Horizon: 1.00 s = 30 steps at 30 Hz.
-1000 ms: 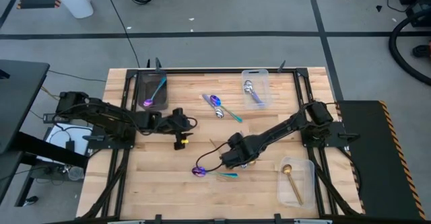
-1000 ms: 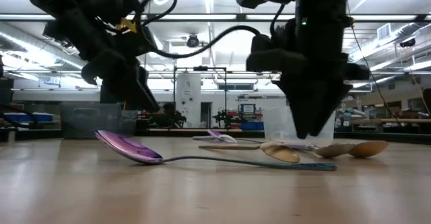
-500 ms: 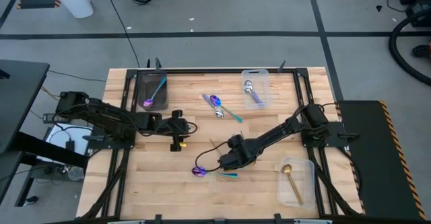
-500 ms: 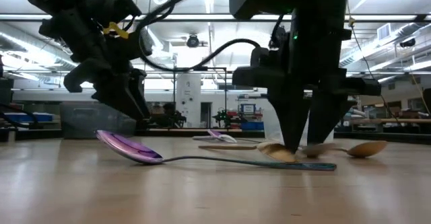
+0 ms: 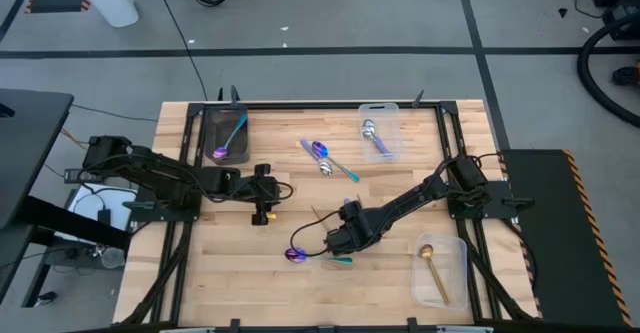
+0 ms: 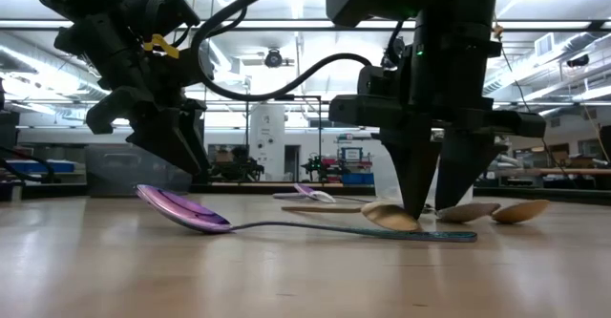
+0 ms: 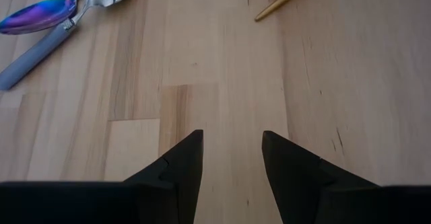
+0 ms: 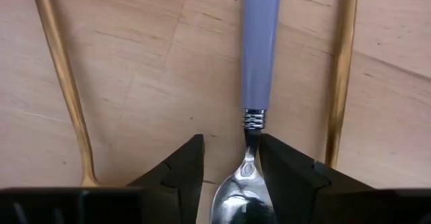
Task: Sort silverware by color (type)
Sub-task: Put the purple spoon into the top transparent bin
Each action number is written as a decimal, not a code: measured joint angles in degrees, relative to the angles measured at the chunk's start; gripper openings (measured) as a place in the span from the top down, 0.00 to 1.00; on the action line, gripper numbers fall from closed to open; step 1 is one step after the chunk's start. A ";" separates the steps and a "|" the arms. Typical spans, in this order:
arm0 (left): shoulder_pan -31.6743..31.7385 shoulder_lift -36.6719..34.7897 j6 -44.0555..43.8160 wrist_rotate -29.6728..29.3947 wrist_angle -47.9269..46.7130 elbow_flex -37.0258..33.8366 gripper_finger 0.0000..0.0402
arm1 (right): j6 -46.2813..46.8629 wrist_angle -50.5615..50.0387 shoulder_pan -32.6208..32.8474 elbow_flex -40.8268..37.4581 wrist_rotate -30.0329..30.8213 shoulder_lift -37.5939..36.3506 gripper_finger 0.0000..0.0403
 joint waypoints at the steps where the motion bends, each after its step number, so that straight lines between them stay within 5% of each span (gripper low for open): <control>1: 0.00 0.00 0.00 -0.01 -0.02 0.00 0.60 | 0.00 0.14 -0.01 0.00 -0.01 0.02 0.63; 13: 0.00 0.00 0.83 0.01 -2.90 0.00 0.60 | -1.20 1.05 -0.09 -0.04 -1.75 0.13 0.96; 30: -1.20 -1.24 3.86 -0.04 -1.25 0.04 0.60 | -11.56 -0.85 -1.16 -0.50 -0.87 -2.67 0.97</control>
